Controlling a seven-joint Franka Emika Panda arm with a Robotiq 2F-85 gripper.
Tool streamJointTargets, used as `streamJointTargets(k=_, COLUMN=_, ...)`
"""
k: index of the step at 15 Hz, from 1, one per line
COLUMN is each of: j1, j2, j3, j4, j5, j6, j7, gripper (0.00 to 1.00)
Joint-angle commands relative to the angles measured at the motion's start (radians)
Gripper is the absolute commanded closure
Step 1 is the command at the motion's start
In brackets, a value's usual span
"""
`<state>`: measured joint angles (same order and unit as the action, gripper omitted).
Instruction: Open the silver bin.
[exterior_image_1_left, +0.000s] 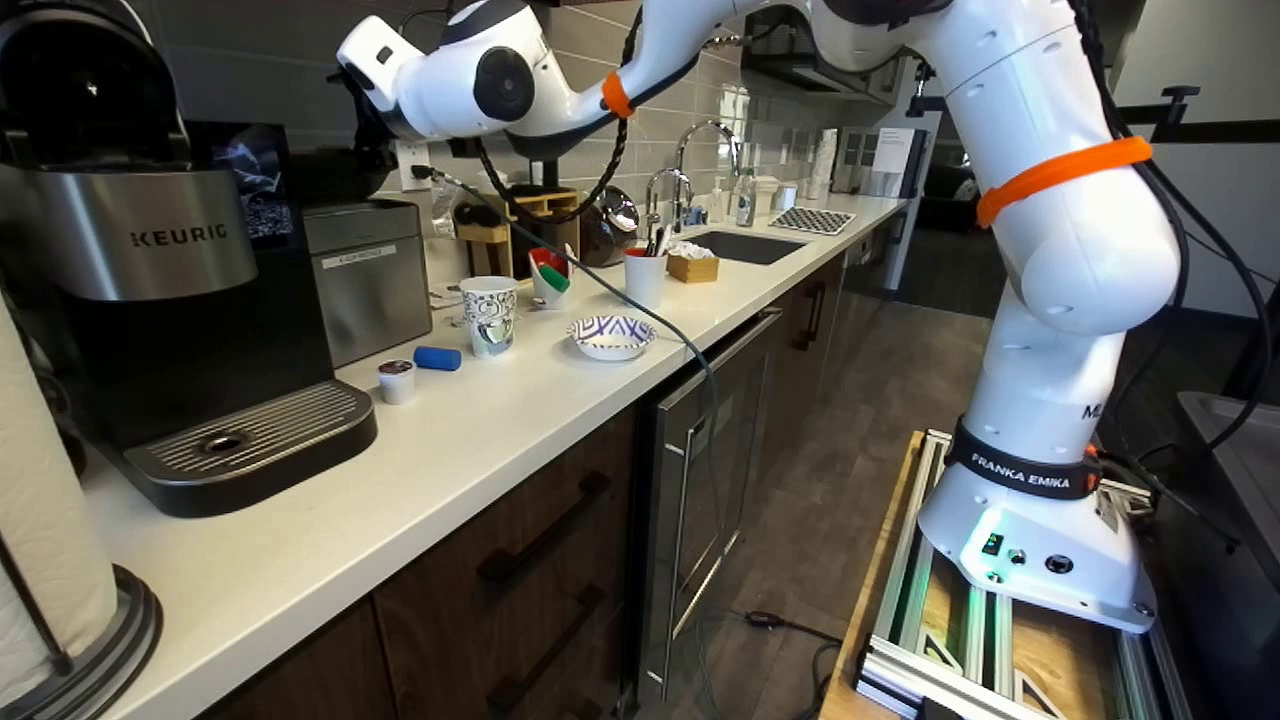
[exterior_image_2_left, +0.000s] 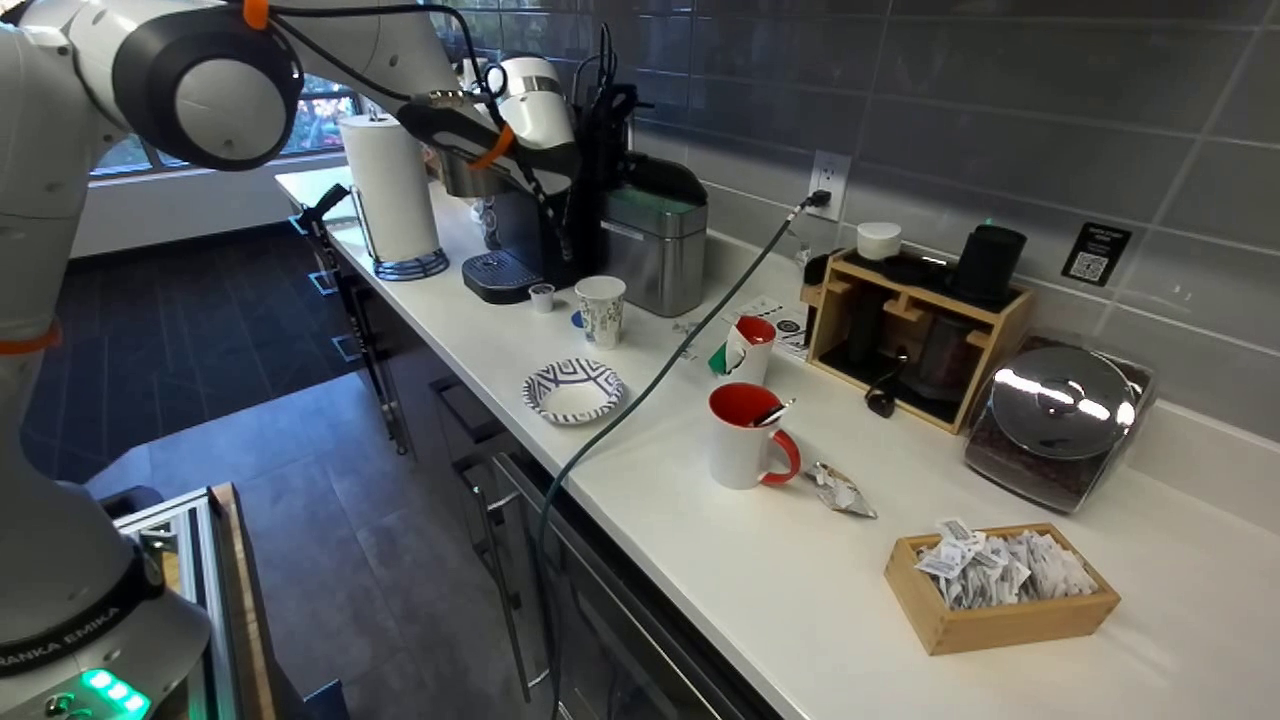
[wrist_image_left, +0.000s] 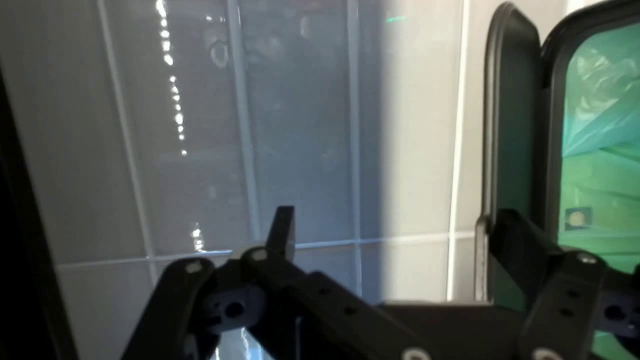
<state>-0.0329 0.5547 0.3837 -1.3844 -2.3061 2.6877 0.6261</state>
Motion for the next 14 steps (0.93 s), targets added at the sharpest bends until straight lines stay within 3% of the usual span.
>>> streamJointTargets(k=1, j1=0.064, j2=0.089, j3=0.006, j4=0.121, j5=0.092, j6=-0.034, j7=-0.127, gripper=0.00)
streamJointTargets(k=7, j1=0.125, j2=0.206, j3=0.004, j4=0.270, j5=0.231, j6=-0.131, j7=-0.256, gripper=0.00)
streamJointTargets(k=8, j1=0.185, j2=0.221, j3=-0.078, j4=0.310, j5=0.297, j6=-0.129, j7=-0.266, gripper=0.00)
streamJointTargets(k=14, j1=0.269, j2=0.329, j3=-0.180, j4=0.515, j5=0.500, j6=-0.190, j7=-0.323, gripper=0.00)
